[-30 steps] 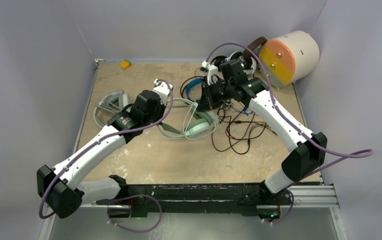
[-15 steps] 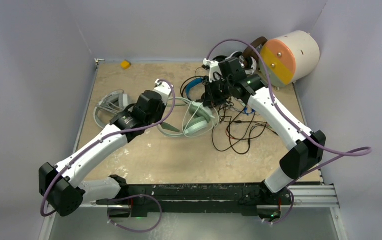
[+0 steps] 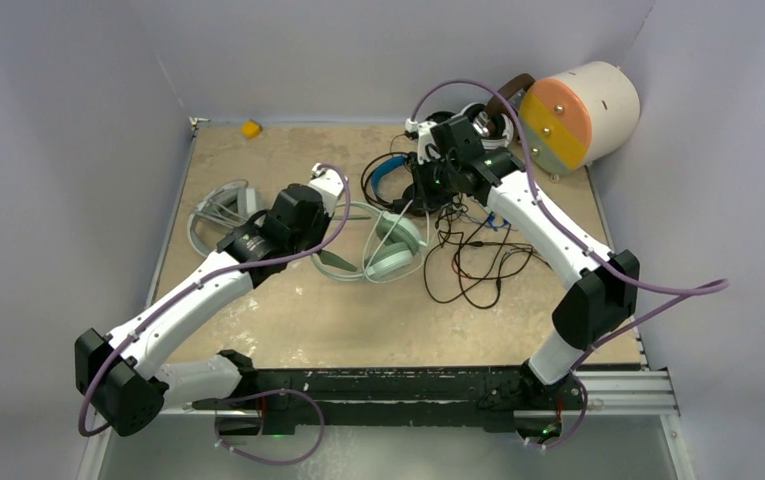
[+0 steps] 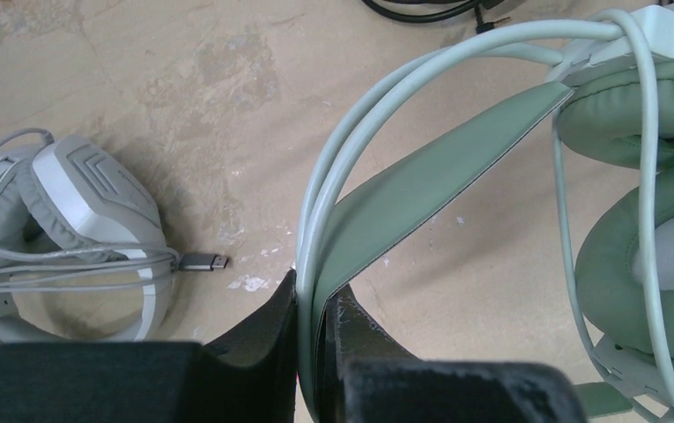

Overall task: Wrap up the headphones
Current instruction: Wrap the headphones cable around the headphones.

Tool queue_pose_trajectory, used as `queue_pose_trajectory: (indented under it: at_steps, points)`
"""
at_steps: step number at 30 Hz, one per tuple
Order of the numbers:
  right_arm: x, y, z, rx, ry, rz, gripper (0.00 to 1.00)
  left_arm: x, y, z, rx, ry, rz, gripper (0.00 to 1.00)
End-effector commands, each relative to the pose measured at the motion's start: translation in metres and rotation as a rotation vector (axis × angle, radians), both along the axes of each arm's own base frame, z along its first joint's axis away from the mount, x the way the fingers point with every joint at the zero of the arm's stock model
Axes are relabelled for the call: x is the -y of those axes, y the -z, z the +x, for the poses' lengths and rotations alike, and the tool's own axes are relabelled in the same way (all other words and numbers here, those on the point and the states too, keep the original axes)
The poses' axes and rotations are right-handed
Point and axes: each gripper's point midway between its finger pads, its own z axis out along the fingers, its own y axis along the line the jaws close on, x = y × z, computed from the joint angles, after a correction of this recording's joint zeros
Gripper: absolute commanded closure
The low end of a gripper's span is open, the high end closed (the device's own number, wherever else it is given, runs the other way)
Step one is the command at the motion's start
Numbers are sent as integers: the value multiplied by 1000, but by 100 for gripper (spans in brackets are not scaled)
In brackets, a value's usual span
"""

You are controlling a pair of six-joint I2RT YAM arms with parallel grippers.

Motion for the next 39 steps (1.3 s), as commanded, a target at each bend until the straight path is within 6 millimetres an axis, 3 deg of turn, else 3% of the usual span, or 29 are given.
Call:
queue_pose_trajectory:
  at_steps: [1,6,10,16,19,27,34,39]
  points:
    - [33,-25,65,229,175,-70,89,10,3,-36,-81,197,-3,100]
    - [30,-20,78,205,175,-45,88,6,4,-38,-89,184,9,100]
    - [25,-12,79,180,156,-19,91,13,-6,-42,-87,195,-48,100]
    - [17,3,76,177,122,31,94,47,-42,-66,-81,336,-278,100]
    - [19,5,75,191,134,43,94,54,-66,-71,-73,328,-379,100]
    - [23,-22,67,310,154,134,92,50,-123,-73,-145,367,-663,100]
    - [29,-58,57,432,142,184,86,60,-123,-74,-249,409,-759,100]
    - [26,-58,53,441,131,210,83,71,-141,-77,-289,460,-869,100]
